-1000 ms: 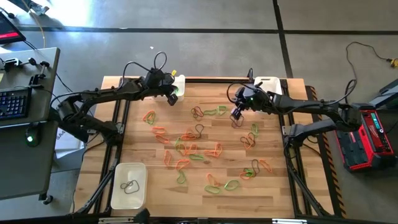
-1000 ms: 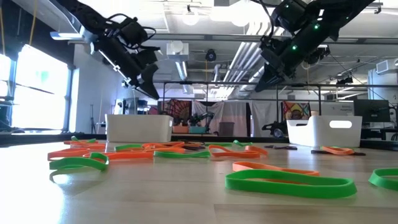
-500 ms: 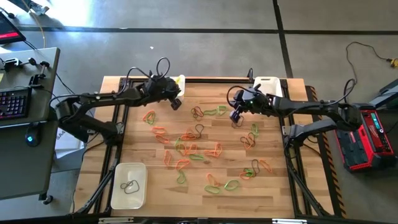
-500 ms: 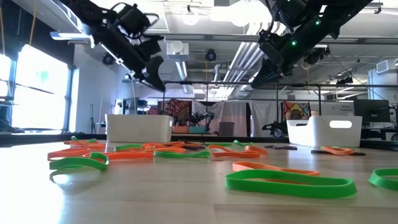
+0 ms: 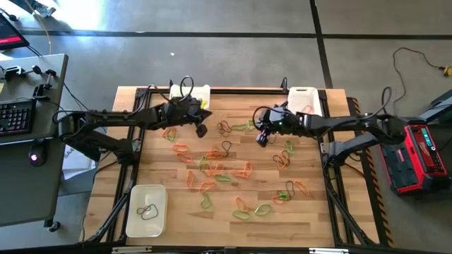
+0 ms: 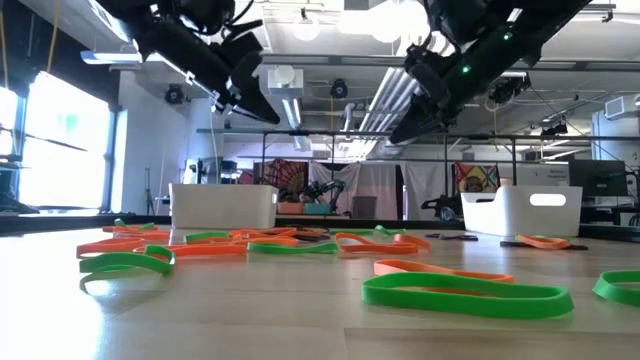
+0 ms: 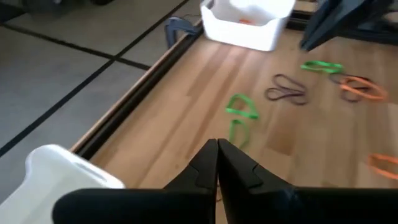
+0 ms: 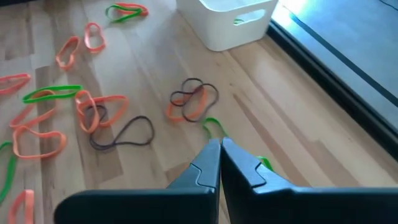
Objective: Sort rubber bands into baskets
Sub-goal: Put the purple rubber band into the bottom left white bin
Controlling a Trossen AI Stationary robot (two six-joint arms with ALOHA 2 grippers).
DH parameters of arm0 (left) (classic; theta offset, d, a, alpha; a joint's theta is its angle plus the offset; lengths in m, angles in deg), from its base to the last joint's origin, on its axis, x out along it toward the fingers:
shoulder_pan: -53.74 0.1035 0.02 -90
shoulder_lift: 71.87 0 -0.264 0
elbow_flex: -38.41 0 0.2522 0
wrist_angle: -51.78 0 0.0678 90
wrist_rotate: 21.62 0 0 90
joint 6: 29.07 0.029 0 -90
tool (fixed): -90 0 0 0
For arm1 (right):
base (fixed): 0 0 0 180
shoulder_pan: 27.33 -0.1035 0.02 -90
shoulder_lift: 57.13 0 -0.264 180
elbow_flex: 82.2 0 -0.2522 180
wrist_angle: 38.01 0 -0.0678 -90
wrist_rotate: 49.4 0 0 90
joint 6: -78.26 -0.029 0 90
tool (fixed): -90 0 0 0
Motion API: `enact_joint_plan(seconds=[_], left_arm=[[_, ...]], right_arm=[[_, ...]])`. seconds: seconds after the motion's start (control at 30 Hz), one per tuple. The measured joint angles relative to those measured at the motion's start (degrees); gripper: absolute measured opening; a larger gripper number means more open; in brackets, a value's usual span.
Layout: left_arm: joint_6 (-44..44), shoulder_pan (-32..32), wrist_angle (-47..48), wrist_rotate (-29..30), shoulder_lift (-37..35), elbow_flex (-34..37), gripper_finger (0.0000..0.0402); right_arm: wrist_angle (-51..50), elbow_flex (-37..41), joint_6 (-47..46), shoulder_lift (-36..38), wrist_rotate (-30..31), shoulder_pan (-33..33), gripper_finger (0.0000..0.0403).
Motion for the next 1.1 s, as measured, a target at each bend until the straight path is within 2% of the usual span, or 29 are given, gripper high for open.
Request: enact_joint_plan(seconds=[0.2,0.4,0.5,0.67,0.93,1.1], left_arm=[[-0.23,-3.43,-1.48,-0.19,0.02,0.0,0.0],[-1.09,-5.81,-1.55,-0.17,0.02,0.01,0.0],[-1.36,-6.11,-4.67,-0.19,0.02,1.34,0.0],[-2.83,-5.99,-12.15,-0.19,0.07,5.82,0.0],[-3.91,-5.95,-14.74,-0.62,0.09,8.59,0.0],[-3.05,-5.94,-19.11,-1.82,0.07,11.38,0.0]], right_arm=[[5.5,-0.02,0.14,-5.04,0.0,-0.93,0.0046],[6.31,-0.02,-1.92,-8.09,0.04,-0.91,0.0097],[6.28,-0.02,-2.77,-8.67,0.04,-0.91,0.0111],[6.32,-0.02,-2.88,-8.67,0.19,-0.66,0.0118],[7.25,-0.02,-3.22,-8.82,0.9,0.13,0.0118],[8.1,-2.24,-4.15,-12.33,-0.2,0.97,0.0118]])
